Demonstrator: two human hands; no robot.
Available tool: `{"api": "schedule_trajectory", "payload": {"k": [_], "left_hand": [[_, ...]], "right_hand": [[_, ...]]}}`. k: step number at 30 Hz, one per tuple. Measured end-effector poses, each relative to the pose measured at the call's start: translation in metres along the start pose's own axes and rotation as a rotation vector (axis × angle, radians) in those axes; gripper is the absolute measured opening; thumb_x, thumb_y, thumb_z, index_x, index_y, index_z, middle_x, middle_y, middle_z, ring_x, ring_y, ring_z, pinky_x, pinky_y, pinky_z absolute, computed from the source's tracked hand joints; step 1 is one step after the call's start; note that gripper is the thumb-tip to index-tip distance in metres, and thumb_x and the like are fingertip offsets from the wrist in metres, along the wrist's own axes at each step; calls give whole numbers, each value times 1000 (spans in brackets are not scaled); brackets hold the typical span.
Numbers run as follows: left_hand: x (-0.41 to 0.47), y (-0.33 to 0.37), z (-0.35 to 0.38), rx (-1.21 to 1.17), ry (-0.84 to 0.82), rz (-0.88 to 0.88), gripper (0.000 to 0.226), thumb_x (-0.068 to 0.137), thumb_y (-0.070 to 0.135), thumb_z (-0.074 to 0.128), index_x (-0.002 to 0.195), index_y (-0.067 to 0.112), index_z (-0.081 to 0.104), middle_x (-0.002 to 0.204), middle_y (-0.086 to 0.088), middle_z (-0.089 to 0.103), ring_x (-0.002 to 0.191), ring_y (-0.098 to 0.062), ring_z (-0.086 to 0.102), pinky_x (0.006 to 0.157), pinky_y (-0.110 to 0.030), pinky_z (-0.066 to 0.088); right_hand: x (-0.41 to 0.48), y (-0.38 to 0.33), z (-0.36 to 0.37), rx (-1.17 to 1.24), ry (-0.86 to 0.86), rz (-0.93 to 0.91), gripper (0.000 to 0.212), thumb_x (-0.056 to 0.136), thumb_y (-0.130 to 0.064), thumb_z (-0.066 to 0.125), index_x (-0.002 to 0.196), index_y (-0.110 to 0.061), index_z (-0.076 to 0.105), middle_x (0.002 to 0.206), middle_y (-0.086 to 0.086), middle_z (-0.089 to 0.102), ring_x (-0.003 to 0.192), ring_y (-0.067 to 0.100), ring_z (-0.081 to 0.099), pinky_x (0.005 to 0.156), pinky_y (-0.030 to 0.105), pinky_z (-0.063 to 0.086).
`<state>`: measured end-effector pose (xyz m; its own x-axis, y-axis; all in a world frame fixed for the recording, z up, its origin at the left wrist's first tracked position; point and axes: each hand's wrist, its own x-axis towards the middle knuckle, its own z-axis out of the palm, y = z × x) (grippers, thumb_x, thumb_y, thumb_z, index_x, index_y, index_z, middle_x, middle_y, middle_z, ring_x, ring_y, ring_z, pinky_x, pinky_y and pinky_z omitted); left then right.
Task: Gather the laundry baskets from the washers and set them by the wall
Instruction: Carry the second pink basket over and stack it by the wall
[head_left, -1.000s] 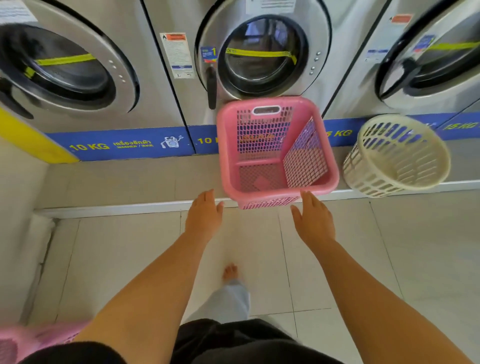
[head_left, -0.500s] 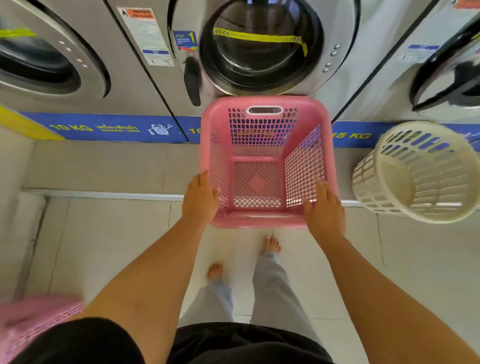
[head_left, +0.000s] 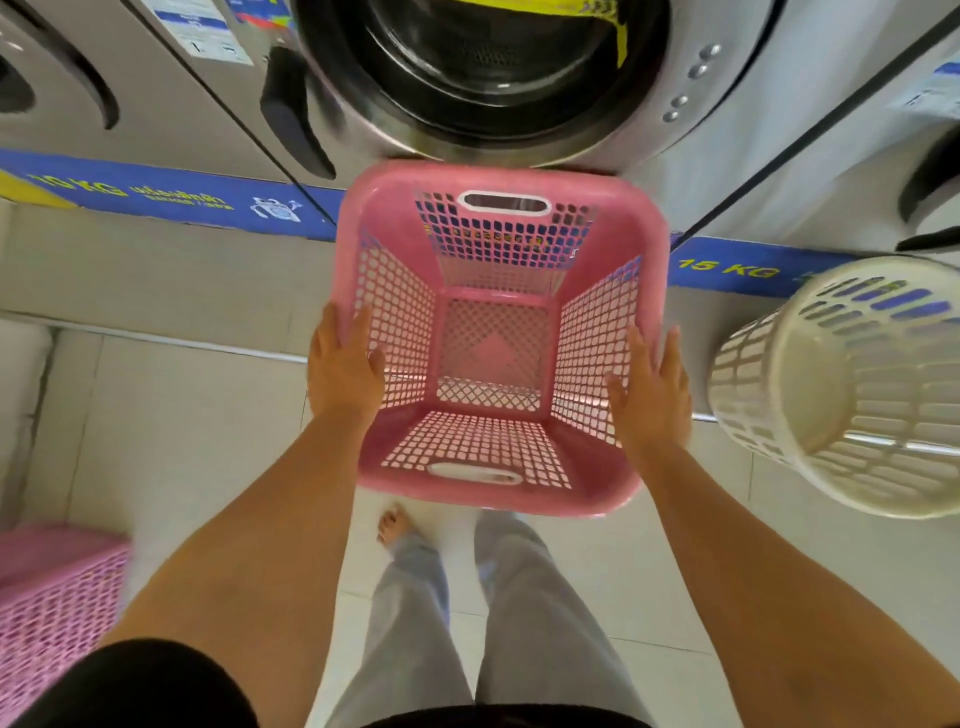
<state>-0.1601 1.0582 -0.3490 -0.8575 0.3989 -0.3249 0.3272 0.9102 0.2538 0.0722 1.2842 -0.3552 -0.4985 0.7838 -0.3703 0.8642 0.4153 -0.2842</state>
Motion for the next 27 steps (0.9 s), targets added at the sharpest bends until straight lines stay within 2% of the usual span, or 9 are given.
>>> {"api": "schedule_trajectory", "payload": {"k": [4, 7, 10, 14, 19, 27], "left_hand": [[12, -10, 11, -8, -51, -91, 61, 94, 25, 51, 149, 33, 25, 161, -12, 4, 143, -39, 21, 112, -51, 31], [19, -16, 17, -12, -82, -126, 61, 94, 25, 53, 147, 38, 25, 159, -10, 10, 138, -40, 31, 107, -55, 38], [25, -21, 18, 28, -87, -104, 63, 93, 21, 53, 146, 42, 25, 150, -9, 23, 120, -40, 49, 97, -53, 48], [22, -22, 15, 55, -60, -83, 65, 95, 16, 49, 146, 45, 23, 137, -11, 34, 99, -41, 58, 86, -51, 53], [2, -21, 8, -11, -5, -85, 67, 92, 10, 49, 146, 44, 27, 134, -12, 40, 94, -41, 59, 79, -49, 52], [-66, -65, -30, -23, 3, -178, 65, 93, 15, 48, 146, 44, 24, 131, -11, 44, 94, -39, 61, 78, -49, 55]], "right_hand": [[17, 11, 10, 63, -19, -41, 64, 92, -31, 54, 148, -39, 26, 162, 10, 0, 134, 44, 35, 102, 51, 40], [22, 12, 16, 108, 2, -59, 61, 91, -26, 55, 145, -39, 30, 161, 7, 4, 124, 41, 48, 94, 50, 47], [20, 10, 22, 131, 50, -54, 59, 92, -19, 53, 143, -41, 32, 156, 4, 16, 104, 37, 61, 79, 49, 57], [19, 6, 20, 120, 55, -9, 57, 93, -14, 49, 142, -40, 34, 152, 3, 23, 87, 35, 62, 71, 43, 55], [13, 5, 11, 86, 17, -6, 60, 93, -14, 48, 142, -43, 32, 154, 3, 21, 89, 40, 62, 74, 48, 54], [-35, -27, -9, 46, -33, -91, 59, 92, -14, 48, 143, -41, 33, 155, 2, 19, 92, 43, 62, 78, 48, 53]]}}
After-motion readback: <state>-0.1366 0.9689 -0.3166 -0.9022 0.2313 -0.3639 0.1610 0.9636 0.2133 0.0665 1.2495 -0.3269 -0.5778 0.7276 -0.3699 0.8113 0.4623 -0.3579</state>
